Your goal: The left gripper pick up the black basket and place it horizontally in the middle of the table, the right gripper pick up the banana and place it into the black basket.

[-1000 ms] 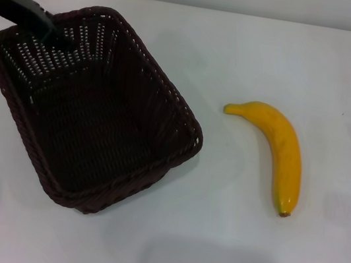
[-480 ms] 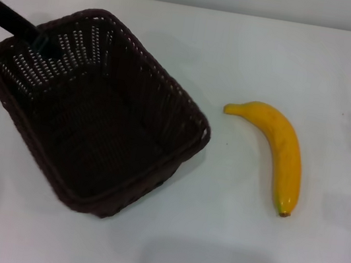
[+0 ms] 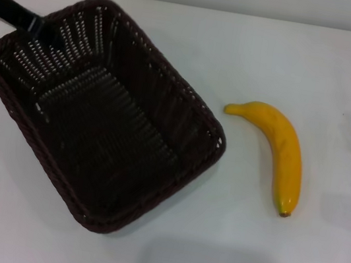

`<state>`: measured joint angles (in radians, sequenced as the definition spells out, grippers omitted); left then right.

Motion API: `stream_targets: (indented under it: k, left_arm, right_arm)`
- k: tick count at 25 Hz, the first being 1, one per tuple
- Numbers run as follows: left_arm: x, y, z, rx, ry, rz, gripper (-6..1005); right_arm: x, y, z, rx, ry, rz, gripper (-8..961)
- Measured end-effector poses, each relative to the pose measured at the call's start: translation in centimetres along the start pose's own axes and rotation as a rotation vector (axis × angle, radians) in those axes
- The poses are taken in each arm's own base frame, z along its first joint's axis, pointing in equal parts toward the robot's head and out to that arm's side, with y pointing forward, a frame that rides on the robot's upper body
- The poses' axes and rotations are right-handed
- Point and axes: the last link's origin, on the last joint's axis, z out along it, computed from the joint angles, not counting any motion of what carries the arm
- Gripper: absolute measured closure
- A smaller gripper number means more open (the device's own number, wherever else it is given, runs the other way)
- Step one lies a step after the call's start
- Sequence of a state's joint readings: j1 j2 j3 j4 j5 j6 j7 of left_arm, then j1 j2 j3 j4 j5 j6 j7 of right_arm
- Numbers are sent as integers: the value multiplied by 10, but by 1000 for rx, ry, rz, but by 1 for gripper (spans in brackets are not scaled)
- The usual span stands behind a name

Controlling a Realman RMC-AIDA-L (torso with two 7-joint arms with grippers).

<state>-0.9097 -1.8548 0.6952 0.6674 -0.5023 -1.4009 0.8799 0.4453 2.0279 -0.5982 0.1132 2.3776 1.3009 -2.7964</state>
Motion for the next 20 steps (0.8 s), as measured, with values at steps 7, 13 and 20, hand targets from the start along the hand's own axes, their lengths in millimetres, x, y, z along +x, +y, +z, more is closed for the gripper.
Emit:
stream_targets:
  k: [7, 13, 20]
  left_arm:
    - [-6, -4, -21, -126, 102, -106, 779]
    - [-24, -16, -32, -185, 213, -265, 812]
    - [-60, -29, -27, -225, 288, -464, 793]
  right_arm:
    - [2, -3, -4, 8, 7, -1, 83]
    - [1, -10, -6, 32, 5, -8, 84]
    - [-1, -18, -4, 51, 13, -32, 84]
